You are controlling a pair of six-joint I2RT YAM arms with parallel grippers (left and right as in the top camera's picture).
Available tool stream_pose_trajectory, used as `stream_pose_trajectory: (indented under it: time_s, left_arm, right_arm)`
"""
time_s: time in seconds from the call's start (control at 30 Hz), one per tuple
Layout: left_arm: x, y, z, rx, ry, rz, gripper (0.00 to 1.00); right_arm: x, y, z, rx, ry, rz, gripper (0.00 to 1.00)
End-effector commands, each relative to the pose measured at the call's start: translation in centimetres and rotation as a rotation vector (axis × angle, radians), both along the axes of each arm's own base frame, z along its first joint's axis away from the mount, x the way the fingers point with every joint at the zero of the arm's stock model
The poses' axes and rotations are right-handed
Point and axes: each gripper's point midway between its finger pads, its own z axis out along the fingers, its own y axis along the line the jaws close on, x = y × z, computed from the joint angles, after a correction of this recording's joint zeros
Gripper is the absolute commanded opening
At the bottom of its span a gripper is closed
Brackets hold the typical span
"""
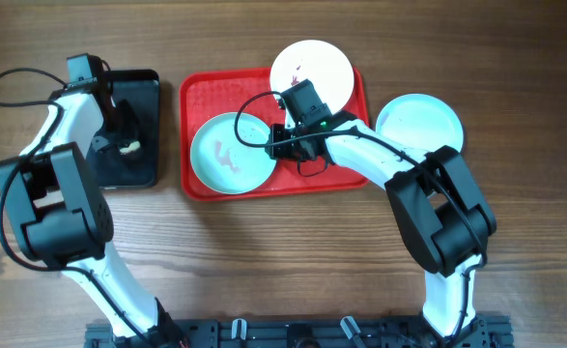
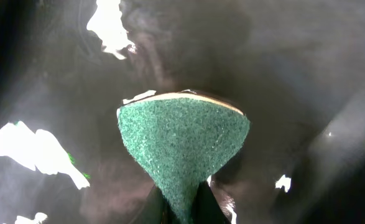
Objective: Clean dirty plates on tray and stack at the side
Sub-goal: 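Dab the sponge in the black tray's liquid with the left gripper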
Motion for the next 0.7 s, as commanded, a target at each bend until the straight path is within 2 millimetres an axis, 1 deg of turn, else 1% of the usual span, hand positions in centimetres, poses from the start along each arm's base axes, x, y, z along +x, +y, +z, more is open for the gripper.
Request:
stream_pose_trajectory:
  time_s: [0.0, 0.03, 0.1, 0.23, 0.33, 0.4, 0.47, 0.5, 0.67]
  left_arm:
    - [1.2, -0.5, 5.3, -0.006, -0.113, -0.023, 0.04]
    - [1.1, -0.5, 5.7, -0.006, -0.116, -0.023, 0.04]
    - [0.9, -0.6, 5.9, -0.007, -0.112, -0.023, 0.04]
    - [0.5, -0.6, 5.3, -0.010, -0.095, -0.022, 0.04]
    - [0.6, -0.4, 4.7, 0.001, -0.087, -0.018, 0.04]
    - [0.7, 0.0, 3.8, 0.018, -0.075, -0.012, 0.04]
    - [0.6, 0.1, 2.5, 0.015, -0.049, -0.011, 0.04]
    - [0.4, 0.0, 1.2, 0.008, -0.022, -0.011, 0.04]
    - [-0.2, -0.1, -2.1, -0.009, 0.048, -0.011, 0.04]
  right_arm:
    - [-0.1, -0.1, -0.8, -0.017, 0.016, 0.004, 0.32]
    - [-0.2, -0.1, -0.8, -0.018, 0.016, 0.005, 0.32]
    - [-0.2, -0.1, -0.8, -0.018, 0.016, 0.005, 0.32]
    - [-0.1, -0.1, -0.8, -0.018, 0.016, 0.005, 0.32]
    - [-0.1, -0.1, -0.8, -0.017, 0.015, 0.005, 0.29]
    - [-0.1, -0.1, -0.8, -0.017, 0.015, 0.005, 0.29]
    - [-0.1, -0.1, -0.8, -0.017, 0.015, 0.004, 0.29]
    - [-0.2, -0.1, -0.8, -0.018, 0.015, 0.006, 0.28]
    - [-0.2, 0.0, -0.8, -0.020, 0.014, 0.007, 0.29]
